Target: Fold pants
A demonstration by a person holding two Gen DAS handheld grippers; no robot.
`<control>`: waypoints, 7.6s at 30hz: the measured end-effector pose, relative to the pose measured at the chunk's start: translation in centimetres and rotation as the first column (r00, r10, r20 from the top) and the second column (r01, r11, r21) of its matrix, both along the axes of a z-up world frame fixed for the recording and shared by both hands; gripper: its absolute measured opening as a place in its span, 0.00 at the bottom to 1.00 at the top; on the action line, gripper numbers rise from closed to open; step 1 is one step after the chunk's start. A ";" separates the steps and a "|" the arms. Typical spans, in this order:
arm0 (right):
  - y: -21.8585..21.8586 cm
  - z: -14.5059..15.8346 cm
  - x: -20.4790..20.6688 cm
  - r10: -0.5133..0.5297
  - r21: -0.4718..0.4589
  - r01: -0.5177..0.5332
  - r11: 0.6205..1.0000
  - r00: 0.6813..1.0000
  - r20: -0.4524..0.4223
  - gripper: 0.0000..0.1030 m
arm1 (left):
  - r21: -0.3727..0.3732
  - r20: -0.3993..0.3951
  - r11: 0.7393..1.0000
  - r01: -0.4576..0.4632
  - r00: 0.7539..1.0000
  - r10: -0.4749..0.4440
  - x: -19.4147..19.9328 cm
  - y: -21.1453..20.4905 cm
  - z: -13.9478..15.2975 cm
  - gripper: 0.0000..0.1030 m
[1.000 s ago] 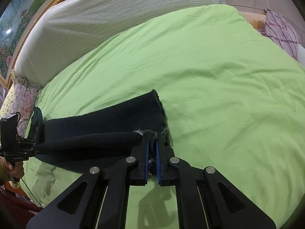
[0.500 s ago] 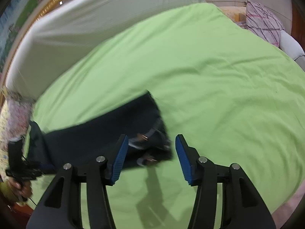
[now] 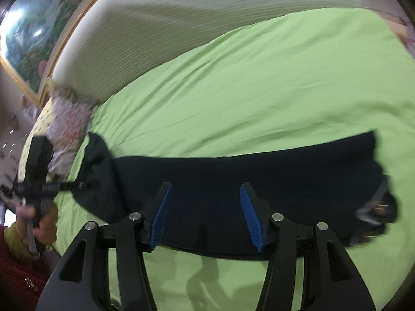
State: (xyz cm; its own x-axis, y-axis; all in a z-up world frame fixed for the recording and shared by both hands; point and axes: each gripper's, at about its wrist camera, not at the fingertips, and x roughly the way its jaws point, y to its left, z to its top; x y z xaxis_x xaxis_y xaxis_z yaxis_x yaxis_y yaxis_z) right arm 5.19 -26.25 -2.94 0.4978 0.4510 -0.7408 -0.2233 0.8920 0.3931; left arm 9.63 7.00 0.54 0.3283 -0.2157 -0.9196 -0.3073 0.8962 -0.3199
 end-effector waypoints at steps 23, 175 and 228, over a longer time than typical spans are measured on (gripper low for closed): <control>19.4 -4.5 3.8 0.471 0.073 -0.465 0.882 0.874 -0.123 0.54 | 0.155 -0.215 0.906 -0.394 0.882 0.420 9.4 8.6 -1.1 0.59; -3.1 2.3 -3.2 -0.363 -0.141 0.357 0.923 0.932 -0.019 0.30 | -0.063 0.200 0.984 0.166 0.968 -0.150 -0.4 -0.7 1.7 0.44; -17.8 -4.1 -6.5 -0.641 0.268 0.668 0.694 0.743 -0.192 0.12 | -0.225 -0.035 0.553 0.803 0.560 -0.828 21.8 -38.4 -7.3 0.55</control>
State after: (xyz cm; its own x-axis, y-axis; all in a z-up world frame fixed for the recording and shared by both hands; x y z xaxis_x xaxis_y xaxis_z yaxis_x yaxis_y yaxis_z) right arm -1.35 -44.03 -7.06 0.6999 0.2365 -0.6740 0.4147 0.6337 0.6530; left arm 31.43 -31.35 -6.78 -0.1783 -0.4807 -0.8586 0.4813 0.7184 -0.5022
